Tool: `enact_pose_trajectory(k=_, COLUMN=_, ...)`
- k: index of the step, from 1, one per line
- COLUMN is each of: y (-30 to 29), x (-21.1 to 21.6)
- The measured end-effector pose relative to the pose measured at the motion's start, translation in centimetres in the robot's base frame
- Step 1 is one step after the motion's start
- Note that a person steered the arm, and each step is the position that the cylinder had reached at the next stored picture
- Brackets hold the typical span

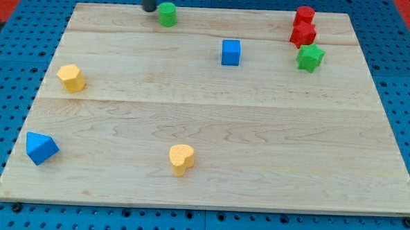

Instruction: Push the green circle towards the center

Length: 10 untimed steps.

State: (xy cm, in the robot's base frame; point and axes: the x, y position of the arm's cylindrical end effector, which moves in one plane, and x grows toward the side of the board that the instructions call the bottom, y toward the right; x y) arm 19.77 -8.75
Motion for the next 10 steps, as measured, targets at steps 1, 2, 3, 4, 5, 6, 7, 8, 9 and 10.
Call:
enact_pose_trajectory(k=1, y=8.5, x=2.3)
enact_pose_trajectory(k=2, y=13.1, x=4.7)
enact_pose_trajectory(k=3, y=9.2, x=2.2)
enact_pose_trajectory(k=4, y=8.9, x=2.7)
enact_pose_trajectory(k=5, y=8.4, x=5.9)
enact_pose_trajectory(k=6, y=13.6, x=8.9)
enact_pose_trajectory(k=7, y=17.9, x=12.3)
enact_pose_trajectory(k=8, y=19.3, x=14.9)
enact_pose_trajectory(k=9, y=18.6, x=14.6)
enact_pose_trajectory(k=10, y=18.1, x=11.3)
